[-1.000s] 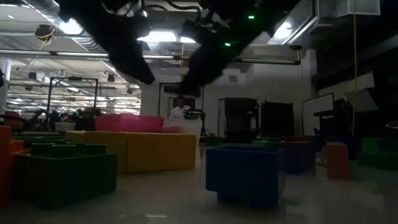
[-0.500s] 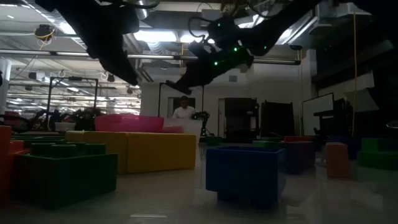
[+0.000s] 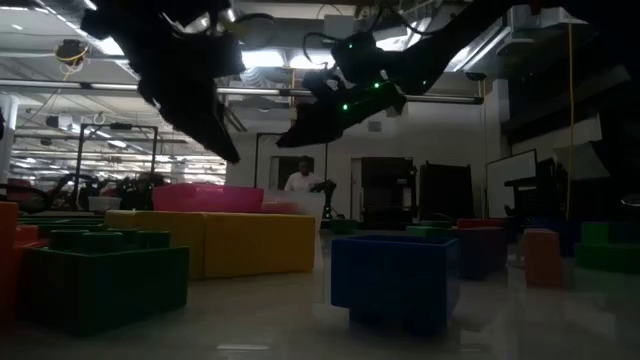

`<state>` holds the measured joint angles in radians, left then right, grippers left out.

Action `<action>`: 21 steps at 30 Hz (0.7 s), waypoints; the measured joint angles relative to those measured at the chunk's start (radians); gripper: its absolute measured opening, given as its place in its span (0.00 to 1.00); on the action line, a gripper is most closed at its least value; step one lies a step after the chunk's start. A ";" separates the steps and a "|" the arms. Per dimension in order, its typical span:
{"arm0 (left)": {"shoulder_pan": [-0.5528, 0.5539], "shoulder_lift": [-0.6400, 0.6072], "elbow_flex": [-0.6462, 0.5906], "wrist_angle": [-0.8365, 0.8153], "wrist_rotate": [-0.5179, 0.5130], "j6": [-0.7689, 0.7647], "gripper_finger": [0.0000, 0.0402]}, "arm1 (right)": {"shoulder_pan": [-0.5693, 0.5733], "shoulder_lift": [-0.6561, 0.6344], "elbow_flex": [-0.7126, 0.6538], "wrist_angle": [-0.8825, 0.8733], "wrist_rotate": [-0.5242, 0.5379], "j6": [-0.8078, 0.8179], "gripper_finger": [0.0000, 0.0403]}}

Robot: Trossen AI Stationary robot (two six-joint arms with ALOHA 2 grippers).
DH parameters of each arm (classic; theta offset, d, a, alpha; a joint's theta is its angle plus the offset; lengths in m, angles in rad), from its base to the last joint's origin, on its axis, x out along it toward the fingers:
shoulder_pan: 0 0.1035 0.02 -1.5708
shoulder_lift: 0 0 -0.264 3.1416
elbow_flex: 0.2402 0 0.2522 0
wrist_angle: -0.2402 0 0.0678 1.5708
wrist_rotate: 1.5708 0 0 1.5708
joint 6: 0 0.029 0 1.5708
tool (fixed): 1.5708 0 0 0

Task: Sort blocks by size
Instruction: Put the big green game piece into the white bin

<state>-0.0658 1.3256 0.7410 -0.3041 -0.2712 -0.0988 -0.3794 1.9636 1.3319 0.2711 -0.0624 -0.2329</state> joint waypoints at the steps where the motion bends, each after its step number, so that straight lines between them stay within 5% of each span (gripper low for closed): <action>1: 0.000 0.019 0.000 0.019 0.000 0.029 0.52 | 0.000 -0.009 0.001 -0.007 0.000 0.000 0.44; 9: 0.014 0.150 0.000 0.109 0.003 0.203 0.52 | 0.000 -0.140 0.001 -0.225 0.000 0.000 0.44; 21: 0.043 0.259 0.001 0.138 0.111 0.216 0.52 | -0.001 -0.358 0.001 -0.667 -0.009 -0.011 0.45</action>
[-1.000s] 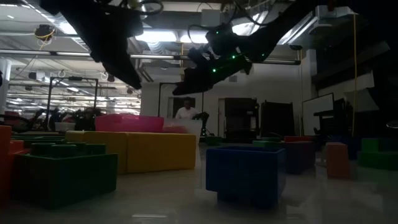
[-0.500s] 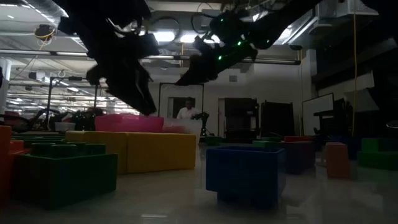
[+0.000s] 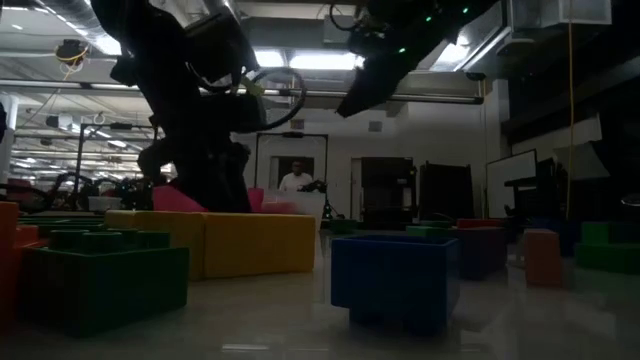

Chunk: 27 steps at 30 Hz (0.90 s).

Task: Sort blocks by size
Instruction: Put the big green game piece into the white bin

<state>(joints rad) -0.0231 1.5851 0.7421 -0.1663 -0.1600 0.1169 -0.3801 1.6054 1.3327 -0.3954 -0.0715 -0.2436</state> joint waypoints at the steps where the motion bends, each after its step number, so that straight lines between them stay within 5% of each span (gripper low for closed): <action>1: 0.000 0.006 0.000 -0.004 0.000 0.001 0.52 | 0.001 -0.012 0.000 -0.029 0.000 0.000 0.45; 10: 0.011 0.036 0.000 -0.001 0.000 -0.007 0.51 | 0.070 -0.058 0.000 -0.322 -0.063 0.015 0.45; 17: 0.010 0.036 0.005 0.002 0.001 -0.031 0.32 | 0.199 -0.058 0.000 -0.522 -0.064 0.075 0.45; 27: 0.019 0.036 0.123 0.002 -0.005 0.026 0.31 | 0.398 -0.041 -0.001 -0.552 -0.028 0.295 0.45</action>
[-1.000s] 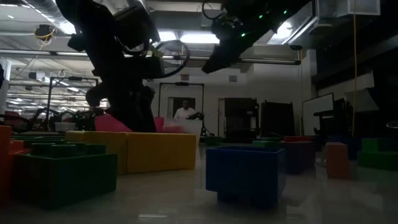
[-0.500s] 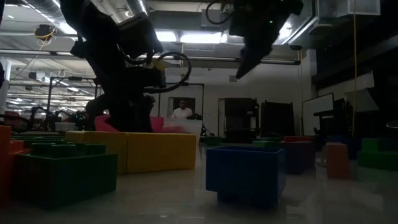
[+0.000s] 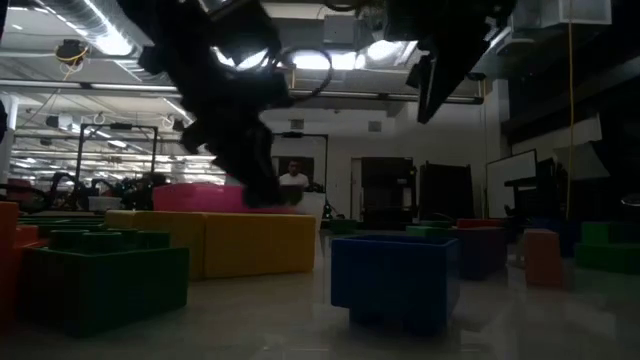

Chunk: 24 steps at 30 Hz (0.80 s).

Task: Sort blocks by size
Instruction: Put the big green game piece into the white bin

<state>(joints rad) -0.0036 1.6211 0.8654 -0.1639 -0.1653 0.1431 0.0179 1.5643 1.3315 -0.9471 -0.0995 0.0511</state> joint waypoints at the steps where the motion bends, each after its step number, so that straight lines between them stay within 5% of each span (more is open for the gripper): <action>1: 0.006 0.000 0.014 0.000 -0.016 0.014 0.32 | 0.018 0.002 0.000 -0.006 0.011 0.029 0.45; 6: 0.067 0.000 0.051 0.020 -0.123 0.074 0.35 | 0.096 0.013 -0.006 -0.026 0.067 0.162 0.45; 15: 0.262 0.000 0.051 0.131 -0.134 0.104 0.32 | 0.192 0.018 -0.149 -0.038 0.144 0.258 0.45; 24: 0.434 0.000 0.050 0.149 -0.134 0.064 0.40 | 0.198 0.018 -0.305 0.233 0.141 0.289 0.45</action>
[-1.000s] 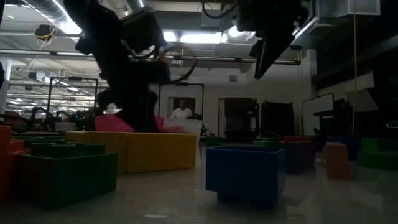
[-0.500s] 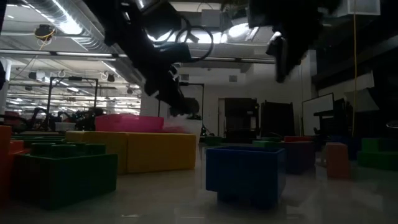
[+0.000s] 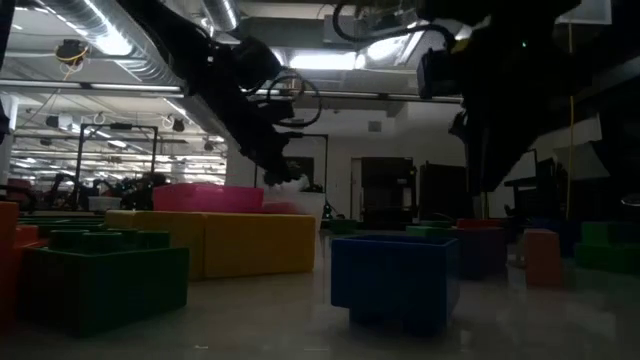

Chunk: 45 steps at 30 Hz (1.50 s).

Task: Sort blocks by size
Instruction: Put the big green game piece into the white bin, then put the small red block into the pink bin

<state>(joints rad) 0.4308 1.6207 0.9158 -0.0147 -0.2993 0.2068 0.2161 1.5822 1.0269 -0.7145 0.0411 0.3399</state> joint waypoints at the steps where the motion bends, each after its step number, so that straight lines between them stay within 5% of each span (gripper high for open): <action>1: 0.010 0.000 -0.003 0.001 0.001 -0.017 0.41 | 0.000 0.000 -0.009 0.013 0.000 0.000 0.45; 15: 0.042 0.000 -0.007 -0.002 0.005 -0.079 0.52 | 0.000 0.002 -0.023 0.097 -0.006 0.135 0.45; 45: 0.041 0.000 -0.007 -0.067 0.006 -0.081 0.52 | 0.000 0.106 -0.020 0.177 -0.096 0.244 0.45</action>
<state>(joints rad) 0.4721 1.6203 0.9085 -0.0813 -0.2934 0.1257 0.2165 1.6885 1.0065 -0.5378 -0.0552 0.5836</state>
